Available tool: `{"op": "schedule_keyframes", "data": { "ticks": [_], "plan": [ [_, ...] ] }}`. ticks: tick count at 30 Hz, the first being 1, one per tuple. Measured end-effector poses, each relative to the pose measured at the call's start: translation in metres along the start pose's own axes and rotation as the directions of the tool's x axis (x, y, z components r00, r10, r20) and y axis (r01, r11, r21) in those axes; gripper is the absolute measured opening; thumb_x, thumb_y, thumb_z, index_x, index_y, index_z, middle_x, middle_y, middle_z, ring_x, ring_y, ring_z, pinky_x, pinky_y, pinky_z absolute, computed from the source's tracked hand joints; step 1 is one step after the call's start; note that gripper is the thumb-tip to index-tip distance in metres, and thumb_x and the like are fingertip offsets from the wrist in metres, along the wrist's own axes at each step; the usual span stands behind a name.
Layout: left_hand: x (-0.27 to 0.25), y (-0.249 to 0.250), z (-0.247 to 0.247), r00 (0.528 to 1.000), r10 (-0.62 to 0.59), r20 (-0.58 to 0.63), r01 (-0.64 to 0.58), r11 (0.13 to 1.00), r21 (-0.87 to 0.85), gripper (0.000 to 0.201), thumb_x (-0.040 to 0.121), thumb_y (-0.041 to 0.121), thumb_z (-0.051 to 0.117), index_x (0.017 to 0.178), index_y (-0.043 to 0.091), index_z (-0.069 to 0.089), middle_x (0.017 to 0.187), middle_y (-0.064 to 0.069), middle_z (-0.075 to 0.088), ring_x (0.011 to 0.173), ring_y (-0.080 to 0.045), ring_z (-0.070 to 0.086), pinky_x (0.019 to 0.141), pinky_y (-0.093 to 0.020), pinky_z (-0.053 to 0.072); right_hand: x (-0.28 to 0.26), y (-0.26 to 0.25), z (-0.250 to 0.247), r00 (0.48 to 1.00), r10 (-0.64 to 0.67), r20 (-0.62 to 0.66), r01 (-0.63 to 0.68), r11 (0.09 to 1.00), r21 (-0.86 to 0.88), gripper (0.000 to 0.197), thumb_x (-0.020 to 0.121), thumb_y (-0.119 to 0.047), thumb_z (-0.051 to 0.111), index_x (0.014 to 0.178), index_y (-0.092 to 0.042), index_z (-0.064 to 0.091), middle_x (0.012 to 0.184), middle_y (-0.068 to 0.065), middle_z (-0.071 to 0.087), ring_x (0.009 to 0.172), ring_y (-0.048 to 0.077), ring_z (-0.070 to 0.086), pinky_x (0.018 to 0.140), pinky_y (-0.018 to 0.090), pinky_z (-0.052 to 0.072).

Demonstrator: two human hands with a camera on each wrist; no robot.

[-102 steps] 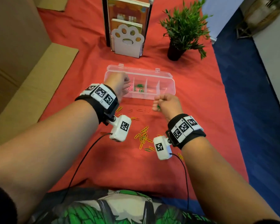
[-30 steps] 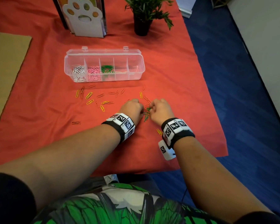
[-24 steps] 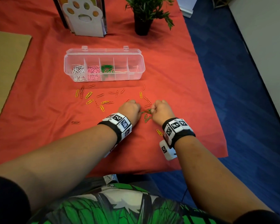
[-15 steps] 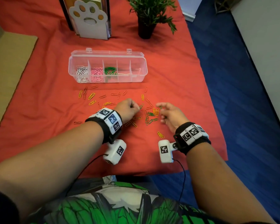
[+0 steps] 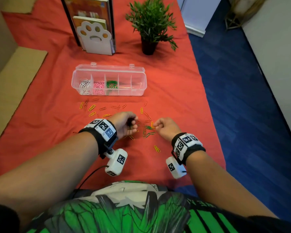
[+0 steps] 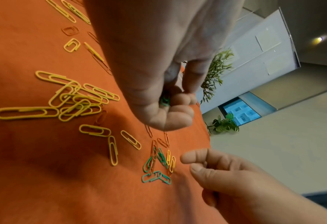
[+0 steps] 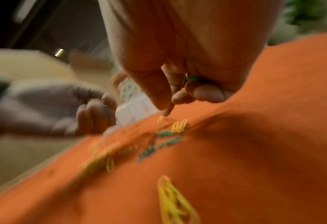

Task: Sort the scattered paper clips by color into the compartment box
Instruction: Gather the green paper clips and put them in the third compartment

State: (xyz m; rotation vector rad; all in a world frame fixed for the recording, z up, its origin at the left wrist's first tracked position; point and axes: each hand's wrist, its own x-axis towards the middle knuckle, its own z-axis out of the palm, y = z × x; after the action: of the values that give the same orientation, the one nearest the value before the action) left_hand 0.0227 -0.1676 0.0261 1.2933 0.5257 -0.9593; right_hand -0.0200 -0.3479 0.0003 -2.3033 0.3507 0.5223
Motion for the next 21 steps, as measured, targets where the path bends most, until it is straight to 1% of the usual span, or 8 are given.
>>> {"op": "schedule_keyframes", "data": {
  "ticks": [2,4,6,8,11,14,18,21],
  "plan": [
    [0.008,-0.006,0.007,0.996,0.054,-0.067,-0.049,0.996,0.078,0.026,0.094,0.021,0.044,0.07,0.017,0.053,0.051,0.004,0.039,0.036,-0.004,0.046,0.039,-0.015,0.045,0.002,0.002,0.005,0.995,-0.101,-0.01,0.097,0.975,-0.2,0.021,0.083,-0.007,0.054,0.1,-0.011,0.065,0.087,0.002,0.045,0.077,0.019,0.051,0.073,0.022,0.038],
    [0.017,-0.014,0.01,0.977,0.169,-0.13,-0.126,0.95,0.286,0.023,0.091,0.023,0.052,0.069,0.019,0.056,0.055,0.0,0.04,0.035,-0.006,0.042,0.038,-0.016,0.039,0.003,0.005,0.01,0.982,-0.185,0.026,0.184,0.932,-0.313,0.025,0.081,-0.009,0.057,0.106,-0.012,0.062,0.093,0.007,0.045,0.092,0.027,0.053,0.082,0.028,0.043],
    [0.024,-0.02,0.01,0.93,0.338,-0.147,-0.19,0.78,0.596,0.019,0.084,0.025,0.063,0.066,0.018,0.061,0.057,-0.003,0.053,0.045,-0.011,0.046,0.047,-0.021,0.037,0.005,0.008,0.015,0.965,-0.256,0.052,0.255,0.885,-0.389,0.031,0.078,-0.009,0.058,0.108,-0.015,0.058,0.1,0.01,0.048,0.099,0.031,0.052,0.086,0.035,0.046],
    [0.025,-0.025,0.012,0.896,0.438,-0.076,-0.201,0.552,0.809,0.013,0.079,0.025,0.068,0.071,0.014,0.069,0.068,-0.005,0.066,0.061,-0.017,0.057,0.057,-0.023,0.042,0.006,0.009,0.02,0.952,-0.298,0.066,0.295,0.847,-0.443,0.032,0.077,-0.009,0.055,0.108,-0.016,0.055,0.102,0.011,0.047,0.1,0.033,0.051,0.086,0.041,0.047],
    [0.024,-0.031,0.018,0.872,0.488,0.043,-0.178,0.234,0.956,0.02,0.075,0.032,0.068,0.083,0.014,0.072,0.086,-0.007,0.072,0.083,-0.024,0.065,0.068,-0.026,0.045,0.008,0.009,0.024,0.945,-0.317,0.082,0.314,0.806,-0.502,0.023,0.08,-0.01,0.053,0.103,-0.014,0.051,0.103,0.011,0.045,0.098,0.034,0.05,0.081,0.043,0.048],
    [0.027,-0.037,0.021,0.855,0.51,0.096,-0.144,0.055,0.988,0.032,0.072,0.042,0.069,0.089,0.015,0.067,0.1,-0.01,0.063,0.094,-0.027,0.061,0.077,-0.03,0.046,0.011,0.007,0.026,0.951,-0.302,0.061,0.291,0.816,-0.5,0.016,0.083,-0.013,0.053,0.099,-0.01,0.053,0.105,0.012,0.046,0.098,0.034,0.051,0.081,0.042,0.047],
    [0.028,-0.043,0.02,0.854,0.501,0.138,-0.155,-0.008,0.988,0.029,0.077,0.033,0.067,0.096,0.011,0.064,0.107,-0.012,0.055,0.102,-0.03,0.057,0.086,-0.034,0.045,0.014,0.005,0.024,0.966,-0.253,0.046,0.248,0.873,-0.42,0.011,0.085,-0.011,0.054,0.095,-0.006,0.056,0.104,0.014,0.051,0.098,0.033,0.053,0.085,0.039,0.045],
    [0.028,-0.041,0.016,0.855,0.503,0.126,-0.165,0.033,0.986,0.019,0.081,0.022,0.06,0.095,0.013,0.067,0.108,-0.013,0.057,0.103,-0.031,0.057,0.087,-0.033,0.044,0.013,0.005,0.015,0.989,-0.147,0.002,0.145,0.977,-0.157,0.01,0.083,-0.008,0.058,0.08,-0.017,0.057,0.083,0.005,0.057,0.076,0.021,0.053,0.074,0.03,0.045]
  ]
}}
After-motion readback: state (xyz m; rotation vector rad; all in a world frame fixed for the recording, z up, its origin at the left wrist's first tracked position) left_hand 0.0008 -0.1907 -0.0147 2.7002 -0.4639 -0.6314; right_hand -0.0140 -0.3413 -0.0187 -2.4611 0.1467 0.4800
